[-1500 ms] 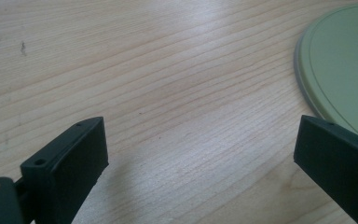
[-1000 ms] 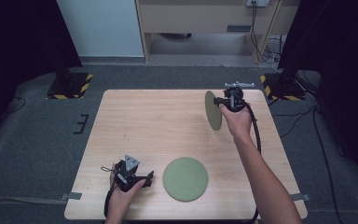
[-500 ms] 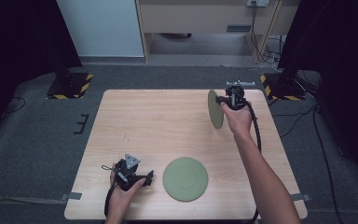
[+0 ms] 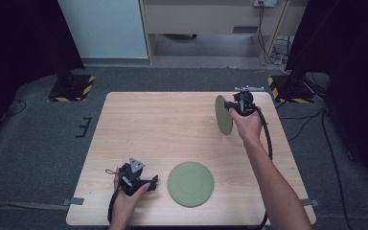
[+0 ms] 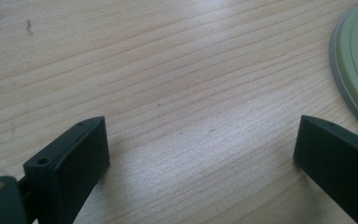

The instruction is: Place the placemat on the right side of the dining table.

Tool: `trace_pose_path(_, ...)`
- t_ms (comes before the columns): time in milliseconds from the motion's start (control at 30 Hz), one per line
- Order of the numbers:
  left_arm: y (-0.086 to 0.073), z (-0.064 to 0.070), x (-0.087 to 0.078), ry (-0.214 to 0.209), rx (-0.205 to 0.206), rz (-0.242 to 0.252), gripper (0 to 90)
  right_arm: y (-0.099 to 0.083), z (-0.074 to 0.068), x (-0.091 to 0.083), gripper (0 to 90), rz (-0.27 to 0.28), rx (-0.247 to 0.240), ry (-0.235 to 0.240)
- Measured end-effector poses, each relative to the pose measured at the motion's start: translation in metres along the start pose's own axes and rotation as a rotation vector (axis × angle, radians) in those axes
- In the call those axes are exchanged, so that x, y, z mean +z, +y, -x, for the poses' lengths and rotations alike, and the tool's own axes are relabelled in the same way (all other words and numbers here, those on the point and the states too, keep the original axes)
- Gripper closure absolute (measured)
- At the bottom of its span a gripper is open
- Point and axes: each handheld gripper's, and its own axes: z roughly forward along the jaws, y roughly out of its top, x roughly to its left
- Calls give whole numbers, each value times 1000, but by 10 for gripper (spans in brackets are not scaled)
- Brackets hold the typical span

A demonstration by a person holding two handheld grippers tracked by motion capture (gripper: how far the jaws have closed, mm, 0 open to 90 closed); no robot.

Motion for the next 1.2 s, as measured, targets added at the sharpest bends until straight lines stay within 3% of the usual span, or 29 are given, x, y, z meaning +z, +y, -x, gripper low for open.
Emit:
trace_pose_path(700,2,0,2,17,-5,-10,28,-15,31,-13,858,1,26,-47)
trace_pose_path(1200,2,0,3,18,-8,-12,22,-36,65,-16,858,-17,80,-87)
